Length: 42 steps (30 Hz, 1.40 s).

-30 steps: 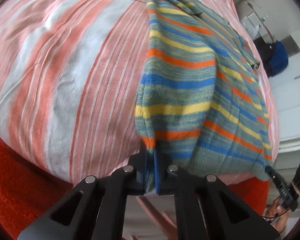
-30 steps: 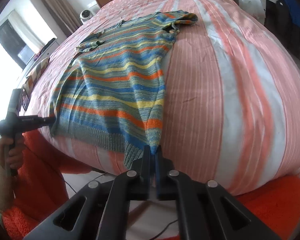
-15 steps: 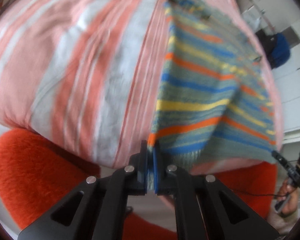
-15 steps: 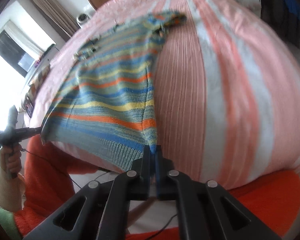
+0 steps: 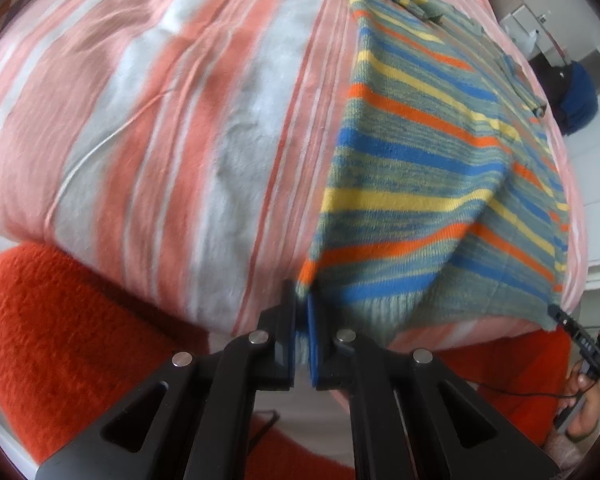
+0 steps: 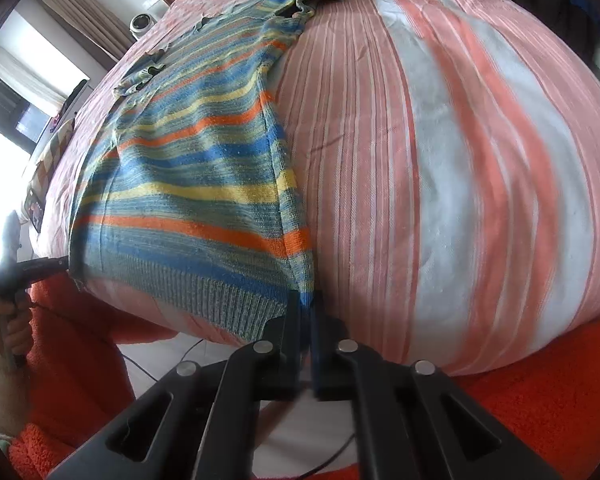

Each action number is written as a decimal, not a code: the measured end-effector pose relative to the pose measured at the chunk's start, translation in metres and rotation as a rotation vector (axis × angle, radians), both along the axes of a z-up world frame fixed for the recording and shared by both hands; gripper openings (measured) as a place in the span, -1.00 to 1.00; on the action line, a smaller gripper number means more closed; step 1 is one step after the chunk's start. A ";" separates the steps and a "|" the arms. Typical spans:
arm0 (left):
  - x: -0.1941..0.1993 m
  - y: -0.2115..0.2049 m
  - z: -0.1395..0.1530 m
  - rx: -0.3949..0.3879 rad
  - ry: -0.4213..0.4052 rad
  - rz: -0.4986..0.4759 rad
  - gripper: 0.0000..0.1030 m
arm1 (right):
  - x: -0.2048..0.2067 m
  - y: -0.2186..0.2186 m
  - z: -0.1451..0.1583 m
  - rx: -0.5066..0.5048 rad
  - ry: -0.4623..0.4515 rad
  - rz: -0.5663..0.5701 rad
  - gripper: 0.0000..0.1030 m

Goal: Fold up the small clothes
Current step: 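Lower the hem onto the bed and open both grippers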

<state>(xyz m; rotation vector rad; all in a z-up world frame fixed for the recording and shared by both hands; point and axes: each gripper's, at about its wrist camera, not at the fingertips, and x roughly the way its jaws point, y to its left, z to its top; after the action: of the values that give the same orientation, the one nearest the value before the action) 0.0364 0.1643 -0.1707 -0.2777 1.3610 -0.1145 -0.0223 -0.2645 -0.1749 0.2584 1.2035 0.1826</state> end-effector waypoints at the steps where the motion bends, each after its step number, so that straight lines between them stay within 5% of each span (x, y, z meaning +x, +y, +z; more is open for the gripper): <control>1: -0.004 0.002 0.003 0.006 -0.002 -0.001 -0.94 | -0.002 0.000 0.002 -0.002 -0.003 0.002 -0.94; 6: -0.021 0.012 0.008 0.082 0.035 0.002 -0.90 | -0.007 0.005 0.012 -0.030 -0.015 0.030 -0.91; 8: -0.028 0.018 0.017 0.065 0.018 0.012 -0.82 | -0.009 0.006 0.011 -0.036 -0.002 0.038 -0.71; 11: -0.027 0.021 0.032 0.061 -0.044 0.024 -0.25 | -0.015 -0.001 0.011 -0.019 0.010 0.031 -0.12; 13: -0.018 0.019 0.033 0.074 -0.073 0.033 0.00 | -0.019 -0.007 0.018 -0.003 -0.019 0.012 0.06; 18: 0.009 -0.006 0.013 0.072 -0.065 -0.016 0.00 | -0.015 -0.014 0.030 0.020 -0.074 -0.007 0.19; 23: 0.018 -0.032 -0.002 0.188 -0.074 -0.090 0.04 | 0.003 0.001 0.014 0.002 -0.078 0.033 0.29; 24: 0.016 -0.035 0.000 0.193 -0.083 -0.095 -0.25 | 0.009 0.007 0.007 -0.014 -0.068 0.047 0.24; 25: 0.016 -0.039 0.001 0.172 -0.086 -0.113 -0.98 | 0.012 0.012 0.004 -0.034 -0.064 0.054 0.11; 26: 0.015 -0.044 0.000 0.159 -0.079 -0.136 -0.95 | 0.015 0.016 0.003 -0.064 -0.064 0.067 -0.74; 27: 0.013 -0.048 0.003 0.189 -0.092 -0.148 -0.97 | 0.016 0.020 0.003 -0.069 -0.059 0.090 -0.95; 35: -0.005 -0.022 0.035 0.225 -0.162 -0.139 -0.99 | -0.015 0.016 0.051 -0.213 -0.096 0.144 -0.96; 42: 0.022 -0.038 -0.007 0.273 -0.102 -0.116 -0.98 | 0.007 0.017 -0.002 -0.203 -0.008 0.096 -0.96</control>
<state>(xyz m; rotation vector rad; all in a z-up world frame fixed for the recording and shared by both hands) 0.0588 0.1267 -0.1775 0.0361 1.2740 -0.0374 -0.0156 -0.2479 -0.1773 0.0229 1.2176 0.1437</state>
